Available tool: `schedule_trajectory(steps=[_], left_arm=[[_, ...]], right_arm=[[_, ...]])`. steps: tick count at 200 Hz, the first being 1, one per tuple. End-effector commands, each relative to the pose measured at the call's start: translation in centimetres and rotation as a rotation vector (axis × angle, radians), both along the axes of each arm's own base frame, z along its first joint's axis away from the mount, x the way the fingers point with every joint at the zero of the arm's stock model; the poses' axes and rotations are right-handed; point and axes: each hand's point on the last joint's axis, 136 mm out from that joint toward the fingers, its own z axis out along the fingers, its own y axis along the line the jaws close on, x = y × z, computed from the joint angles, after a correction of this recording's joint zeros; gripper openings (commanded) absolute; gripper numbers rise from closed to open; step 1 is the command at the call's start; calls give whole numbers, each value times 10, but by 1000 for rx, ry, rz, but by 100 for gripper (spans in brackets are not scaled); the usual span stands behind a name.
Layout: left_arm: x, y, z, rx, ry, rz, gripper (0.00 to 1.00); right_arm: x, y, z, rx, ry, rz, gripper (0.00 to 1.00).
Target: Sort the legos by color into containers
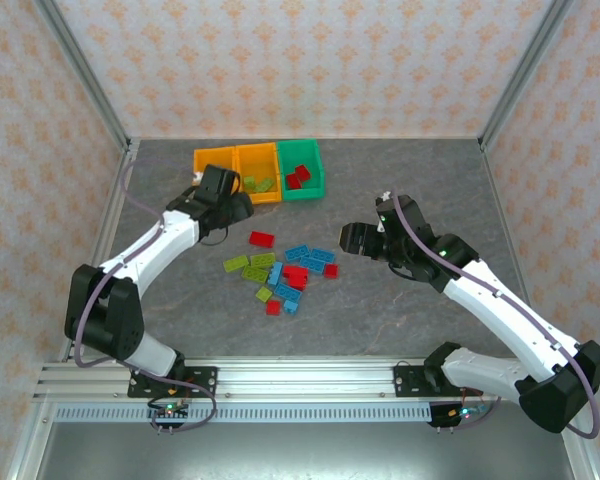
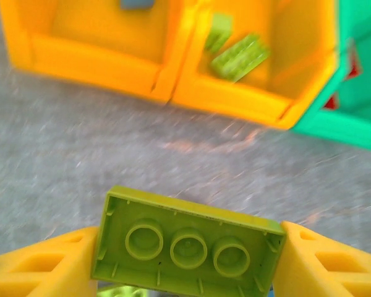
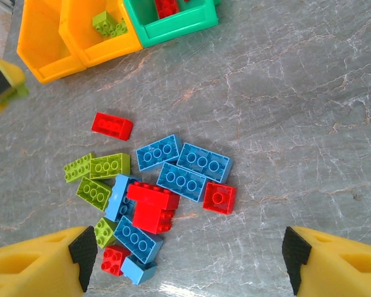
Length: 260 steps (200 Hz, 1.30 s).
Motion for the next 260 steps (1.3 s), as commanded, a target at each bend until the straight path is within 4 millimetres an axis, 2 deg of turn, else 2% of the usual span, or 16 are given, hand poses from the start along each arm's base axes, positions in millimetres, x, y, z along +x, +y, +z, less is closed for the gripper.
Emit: schedule_trajectory(steps=[1, 38, 41, 48, 73, 84, 96, 109, 127, 143, 160, 165, 173, 203, 228, 260], left_arm=[[37, -1, 17, 27, -58, 48, 63], [101, -10, 25, 82, -44, 68, 65], [107, -11, 17, 89, -28, 68, 65], [117, -13, 13, 94, -24, 67, 65], [145, -12, 11, 141, -16, 78, 66], [152, -12, 11, 145, -10, 76, 69], [156, -16, 14, 140, -12, 57, 76], [156, -19, 23, 125, -24, 39, 84], [150, -22, 43, 102, -52, 23, 85], [136, -25, 62, 61, -78, 4, 85], [112, -32, 80, -11, -99, -23, 85], [100, -34, 95, -34, -126, -33, 85], [84, -38, 103, -55, -143, -53, 85], [11, -51, 125, 38, -212, -167, 85], [-51, -46, 125, 191, -221, -245, 85], [-116, -23, 105, 261, -174, -333, 86]], right_arm=[[1, 3, 2, 10, -4, -2, 81], [-3, 0, 3, 5, -2, -10, 81], [-4, 0, 3, 6, -2, -11, 81], [-5, -1, 2, 8, 0, -11, 81], [-9, -5, 2, 2, 4, -16, 81], [-10, -7, 4, 1, -1, -21, 81], [-10, -8, 5, 1, -7, -24, 81], [-9, -8, 5, 1, -11, -27, 81], [-8, -7, 4, 0, -10, -26, 81], [-6, -4, -1, -2, 0, -24, 81], [-2, 0, -7, -8, 7, -18, 81], [-1, 2, -9, -9, 11, -12, 81], [0, 7, -11, -13, 16, 5, 81], [5, 31, -26, -54, 42, 70, 81], [12, 56, -44, -116, 75, 133, 81], [19, 94, -70, -238, 103, 234, 81]])
